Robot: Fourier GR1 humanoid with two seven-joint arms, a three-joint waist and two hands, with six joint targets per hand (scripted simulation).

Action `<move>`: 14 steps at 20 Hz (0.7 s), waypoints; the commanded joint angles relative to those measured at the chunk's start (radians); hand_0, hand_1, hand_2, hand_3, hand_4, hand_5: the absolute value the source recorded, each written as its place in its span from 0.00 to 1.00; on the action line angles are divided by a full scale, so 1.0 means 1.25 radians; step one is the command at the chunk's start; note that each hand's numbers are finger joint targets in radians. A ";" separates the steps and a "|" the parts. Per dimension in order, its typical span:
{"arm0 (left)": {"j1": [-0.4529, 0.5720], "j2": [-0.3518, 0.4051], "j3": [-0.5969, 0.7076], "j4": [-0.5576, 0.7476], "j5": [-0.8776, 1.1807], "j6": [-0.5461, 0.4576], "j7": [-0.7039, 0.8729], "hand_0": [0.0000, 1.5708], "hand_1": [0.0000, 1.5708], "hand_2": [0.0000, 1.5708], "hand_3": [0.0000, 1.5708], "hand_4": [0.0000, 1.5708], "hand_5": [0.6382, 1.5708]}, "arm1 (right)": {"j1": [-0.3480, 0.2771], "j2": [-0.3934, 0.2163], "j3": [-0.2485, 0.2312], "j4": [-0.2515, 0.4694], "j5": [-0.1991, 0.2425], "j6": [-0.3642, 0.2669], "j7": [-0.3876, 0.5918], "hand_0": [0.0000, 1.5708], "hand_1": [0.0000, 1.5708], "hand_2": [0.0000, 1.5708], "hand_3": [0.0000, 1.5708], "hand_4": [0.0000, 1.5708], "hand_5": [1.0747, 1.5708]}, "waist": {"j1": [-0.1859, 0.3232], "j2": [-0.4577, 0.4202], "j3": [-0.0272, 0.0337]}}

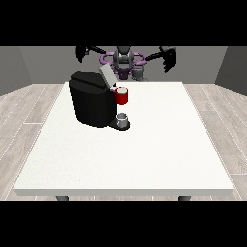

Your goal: Insert the coffee pod into the coffee machine and close the lid

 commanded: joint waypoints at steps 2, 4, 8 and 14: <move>0.081 0.005 -0.009 -0.046 0.038 -0.047 -0.005 0.00 0.00 0.00 0.00 0.25 1.00 | -0.033 -0.065 -0.020 -0.023 -0.019 0.062 0.020 0.00 0.00 0.00 0.00 0.16 1.00 | 0.037 -0.007 0.0005; 0.092 -0.033 -0.034 -0.076 0.071 -0.045 0.056 0.00 0.00 0.00 0.00 0.26 1.00 | -0.036 -0.058 -0.014 0.002 0.014 0.029 0.027 0.00 0.00 0.00 0.00 0.05 1.00 | 0.068 -0.035 0.0007; 0.106 -0.033 -0.101 -0.116 0.152 -0.011 0.066 0.00 0.00 0.00 0.00 0.23 1.00 | -0.130 -0.111 -0.103 0.072 -0.061 0.070 0.073 0.00 0.00 0.00 0.00 0.00 1.00 | 0.085 0.006 0.0008; 0.112 -0.034 -0.121 -0.243 0.158 -0.083 0.108 0.00 0.00 0.00 0.00 0.25 1.00 | -0.184 -0.096 -0.157 0.144 -0.102 0.036 0.070 0.00 0.00 0.00 0.00 0.05 1.00 | 0.161 0.066 0.0011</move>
